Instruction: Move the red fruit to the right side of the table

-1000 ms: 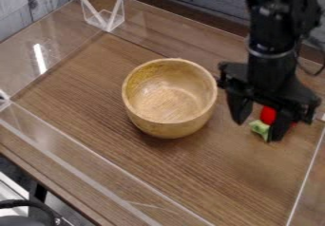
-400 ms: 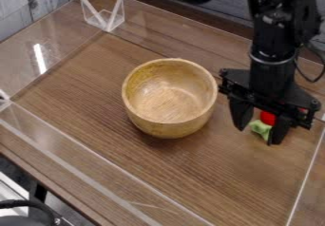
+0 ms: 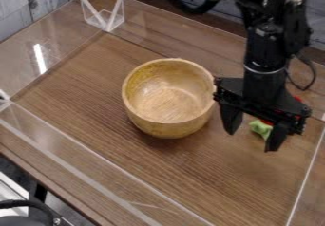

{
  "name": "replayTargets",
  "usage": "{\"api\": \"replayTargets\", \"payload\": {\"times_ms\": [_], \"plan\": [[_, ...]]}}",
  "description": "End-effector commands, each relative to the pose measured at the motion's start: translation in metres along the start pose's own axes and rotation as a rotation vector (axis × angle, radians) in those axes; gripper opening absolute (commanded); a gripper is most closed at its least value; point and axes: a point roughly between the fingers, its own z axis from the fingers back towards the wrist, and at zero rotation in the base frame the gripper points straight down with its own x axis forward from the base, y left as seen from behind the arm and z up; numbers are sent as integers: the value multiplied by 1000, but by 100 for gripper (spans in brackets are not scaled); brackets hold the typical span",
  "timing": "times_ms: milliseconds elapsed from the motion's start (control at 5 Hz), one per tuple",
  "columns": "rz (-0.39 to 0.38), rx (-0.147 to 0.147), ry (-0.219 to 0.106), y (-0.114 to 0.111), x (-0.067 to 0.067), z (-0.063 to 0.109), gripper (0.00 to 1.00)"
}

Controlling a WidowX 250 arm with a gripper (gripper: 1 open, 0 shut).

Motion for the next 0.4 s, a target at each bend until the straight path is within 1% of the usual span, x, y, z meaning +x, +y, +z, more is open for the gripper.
{"api": "replayTargets", "payload": {"times_ms": [0, 200], "plan": [[13, -8, -23, 5, 6, 6, 100], [10, -7, -19, 18, 5, 0, 100]]}}
